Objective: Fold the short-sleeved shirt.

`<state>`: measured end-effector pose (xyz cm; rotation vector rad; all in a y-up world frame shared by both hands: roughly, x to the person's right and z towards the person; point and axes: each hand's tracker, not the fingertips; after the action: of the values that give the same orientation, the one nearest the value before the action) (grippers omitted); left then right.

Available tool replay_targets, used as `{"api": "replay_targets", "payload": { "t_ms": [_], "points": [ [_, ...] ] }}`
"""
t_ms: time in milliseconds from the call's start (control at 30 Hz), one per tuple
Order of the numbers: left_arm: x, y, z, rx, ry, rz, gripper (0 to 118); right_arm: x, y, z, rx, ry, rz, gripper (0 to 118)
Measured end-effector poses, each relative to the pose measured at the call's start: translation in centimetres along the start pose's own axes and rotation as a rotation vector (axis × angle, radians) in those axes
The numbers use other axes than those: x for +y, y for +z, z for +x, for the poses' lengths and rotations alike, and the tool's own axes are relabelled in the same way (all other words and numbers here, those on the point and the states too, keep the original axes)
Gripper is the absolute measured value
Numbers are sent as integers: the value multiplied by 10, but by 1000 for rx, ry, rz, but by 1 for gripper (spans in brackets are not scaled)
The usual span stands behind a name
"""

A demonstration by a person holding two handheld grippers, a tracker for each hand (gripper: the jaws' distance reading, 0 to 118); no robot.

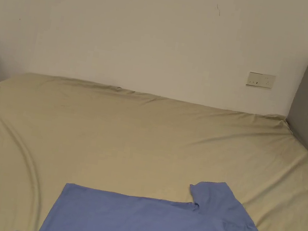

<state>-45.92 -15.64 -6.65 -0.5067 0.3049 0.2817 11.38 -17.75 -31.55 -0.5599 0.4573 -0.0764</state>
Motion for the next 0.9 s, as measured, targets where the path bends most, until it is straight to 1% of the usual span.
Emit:
{"api": "replay_targets", "payload": {
  "t_ms": [33,100,233,300,333,400,500,567,600,633,667,700,733,767,800,833,867,900],
  "points": [
    [5,-17,-1,8,-6,-16,3,4,-16,2,-6,-5,-12,10],
    [11,-52,-1,52,-3,-81,3,9,-47,6,-6,-40,-50,10],
    [16,-107,-8,55,29,-126,4,13,-102,3,-41,-12,-122,10],
    [15,-125,-12,43,32,-138,4,10,-125,1,-68,-14,-157,10],
    [13,-135,-12,71,34,-172,4,7,-135,1,-79,-9,-178,10],
    [7,-150,-14,83,40,-223,4,1,-150,3,-123,-14,-219,10],
    [-5,-157,-15,112,19,-247,4,-8,-164,7,-137,-49,-258,10],
    [-9,-156,-18,117,43,-251,4,-10,-165,5,-139,-32,-252,11],
    [-10,-154,-19,121,52,-241,7,-10,-162,4,-128,-21,-250,11],
    [-9,-148,-18,140,54,-185,24,-8,-158,3,-135,-11,-228,18],
    [-7,-140,-17,144,41,-132,51,-6,-152,3,-149,4,-179,37],
    [-3,-129,-17,145,60,-88,85,-4,-142,3,-160,3,-113,69],
    [2,-117,-18,133,90,-37,118,-1,-130,4,-126,-35,-56,116],
    [8,-96,-17,108,95,65,118,-1,-114,7,-74,-79,26,118],
    [14,-80,-17,58,103,114,115,-1,-102,13,-70,-120,83,116],
    [19,-58,-14,35,102,142,116,5,-79,9,-55,-131,99,117],
    [23,-41,-10,38,80,159,116,13,-54,3,-63,-106,104,117],
    [26,-21,-3,78,29,173,116,16,-29,-2,-79,-49,136,117]
  ]
}}
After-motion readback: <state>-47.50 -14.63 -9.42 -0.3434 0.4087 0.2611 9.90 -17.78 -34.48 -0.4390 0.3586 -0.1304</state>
